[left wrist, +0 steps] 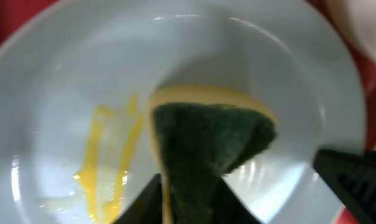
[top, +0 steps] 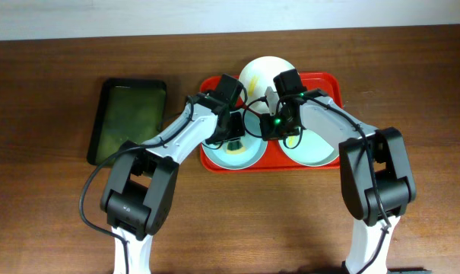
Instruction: Clean dirty plates on tray and stack at the side
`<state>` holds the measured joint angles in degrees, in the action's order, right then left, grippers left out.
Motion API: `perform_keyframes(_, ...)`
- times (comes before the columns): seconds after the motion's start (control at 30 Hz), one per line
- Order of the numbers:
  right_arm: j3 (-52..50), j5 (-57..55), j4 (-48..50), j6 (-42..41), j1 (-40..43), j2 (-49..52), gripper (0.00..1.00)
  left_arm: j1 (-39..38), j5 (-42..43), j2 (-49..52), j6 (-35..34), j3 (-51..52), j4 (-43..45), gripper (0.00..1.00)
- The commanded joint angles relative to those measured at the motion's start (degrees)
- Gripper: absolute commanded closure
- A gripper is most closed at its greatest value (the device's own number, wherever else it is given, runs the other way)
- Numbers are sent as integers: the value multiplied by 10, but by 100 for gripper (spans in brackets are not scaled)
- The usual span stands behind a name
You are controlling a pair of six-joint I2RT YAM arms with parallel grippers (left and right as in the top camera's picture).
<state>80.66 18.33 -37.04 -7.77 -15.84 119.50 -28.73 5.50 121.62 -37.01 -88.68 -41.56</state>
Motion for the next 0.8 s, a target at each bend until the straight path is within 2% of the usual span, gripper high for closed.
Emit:
perform_keyframes(0.0, -11, -6, 0, 4, -2, 2, 96, 0, -47, 12, 2, 5, -18, 65)
perform_keyframes(0.2, -11, -6, 0, 4, -2, 2, 96, -4, -47, 13, 2, 5, -18, 86)
perform_keyframes(0.23, -11, -6, 0, 4, -2, 2, 96, -4, -50, 13, 2, 5, -18, 97)
perform_keyframes(0.27, -11, -6, 0, 4, -2, 2, 96, -3, -56, 13, 2, 5, -20, 100)
perform_keyframes(0.57, -11, -10, 0, 4, -2, 2, 96, 46, -189, 8, 2, 3, -104, 100)
perform_keyframes(0.67, -11, -10, 0, 4, -2, 2, 96, 61, -179, 3, 2, -4, -104, 100)
perform_keyframes(0.77, -11, -10, 1, 4, -2, 2, 96, 63, -100, 1, 2, -30, -97, 100)
